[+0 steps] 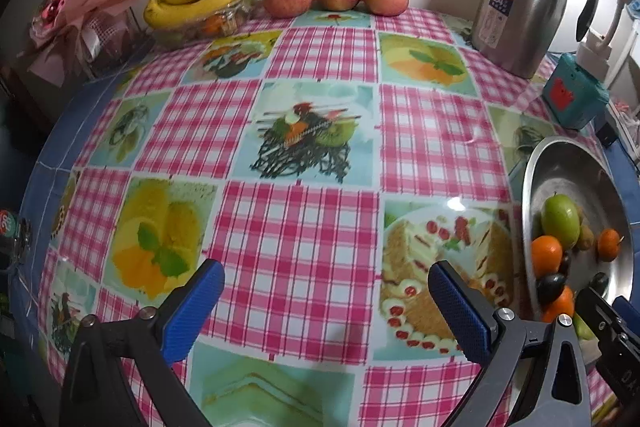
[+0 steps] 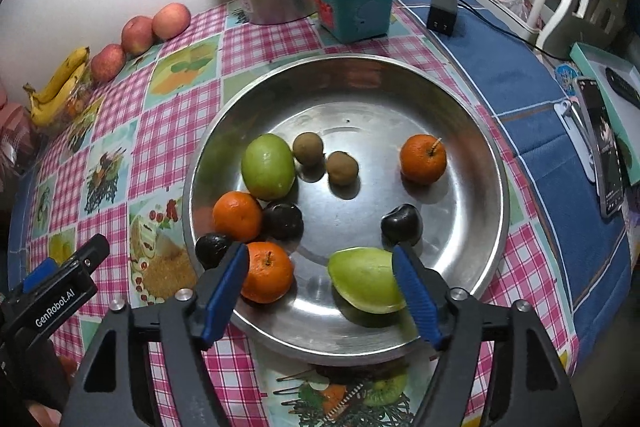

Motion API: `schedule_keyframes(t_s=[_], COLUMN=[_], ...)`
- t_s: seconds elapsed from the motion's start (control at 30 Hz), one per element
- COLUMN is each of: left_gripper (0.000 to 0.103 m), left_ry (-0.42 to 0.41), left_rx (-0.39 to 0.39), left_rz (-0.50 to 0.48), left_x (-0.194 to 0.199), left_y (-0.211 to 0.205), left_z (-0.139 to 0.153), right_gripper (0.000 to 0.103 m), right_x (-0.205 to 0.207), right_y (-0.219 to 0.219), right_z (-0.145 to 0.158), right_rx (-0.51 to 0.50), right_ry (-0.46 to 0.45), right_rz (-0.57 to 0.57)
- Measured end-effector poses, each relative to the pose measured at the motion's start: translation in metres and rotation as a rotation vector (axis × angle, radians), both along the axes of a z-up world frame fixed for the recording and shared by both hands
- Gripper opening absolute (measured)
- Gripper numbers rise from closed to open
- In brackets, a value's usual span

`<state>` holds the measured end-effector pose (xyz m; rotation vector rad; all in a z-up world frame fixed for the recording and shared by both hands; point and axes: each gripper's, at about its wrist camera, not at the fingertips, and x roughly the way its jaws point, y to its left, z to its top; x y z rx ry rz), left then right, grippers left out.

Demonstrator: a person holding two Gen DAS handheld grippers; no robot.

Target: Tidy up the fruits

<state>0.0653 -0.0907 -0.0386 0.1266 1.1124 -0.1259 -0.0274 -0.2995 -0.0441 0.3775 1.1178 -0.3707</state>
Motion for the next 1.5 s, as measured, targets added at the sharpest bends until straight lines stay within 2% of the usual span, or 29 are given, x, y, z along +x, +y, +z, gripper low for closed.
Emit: schedule_keyframes(t_s=[0.07, 0.17, 0.37, 0.53, 0.63, 0.8, 1.1, 1.5], left_gripper=[0.103, 0.103, 0.103, 0.103, 0.103, 0.103, 0.103, 0.103], left_ry=[0.002, -0.015, -0.053, -0.097, -0.07, -0.024, 0.064, -0.013], left_rx=[0.008, 0.041, 0.054, 0.157, 0.153, 0.235, 0.179, 0.155], left_rz=[-0.002, -0.001, 0.01, 0.043, 0.046, 0.091, 0.131, 0.096], left_x=[-0.001, -0.004, -0.008, -0.015, -0.019, -0.033, -0.06, -0.085], left_y=[0.001, 0.002, 0.007, 0.007, 0.011, 0.02, 0.045, 0.048], left_z=[-0.002, -0.001, 0.009, 0.013, 0.013, 0.005, 0.002, 0.029], right_gripper=[0.084, 0.085, 0.085, 0.085, 0.085, 0.085, 0.085, 0.085], right_x=[0.002, 0.003, 0.001, -0.002, -0.006, -0.016, -0.044, -0.068], right_y=[0.005, 0.012, 0.022, 0.028, 0.029, 0.029, 0.04, 0.048], right_z=[-0.002, -0.003, 0.002, 0.003, 0.004, 0.005, 0.004, 0.018], right_rx=[-0.009, -0.028, -0.059, -0.08, -0.083, -0.074, -0.068, -0.079], right_ry=[0.004, 0.004, -0.027, -0.026, -0.027, -0.031, -0.034, -0.093], right_rz=[0.021, 0.046, 0.079, 0.098, 0.097, 0.092, 0.099, 0.095])
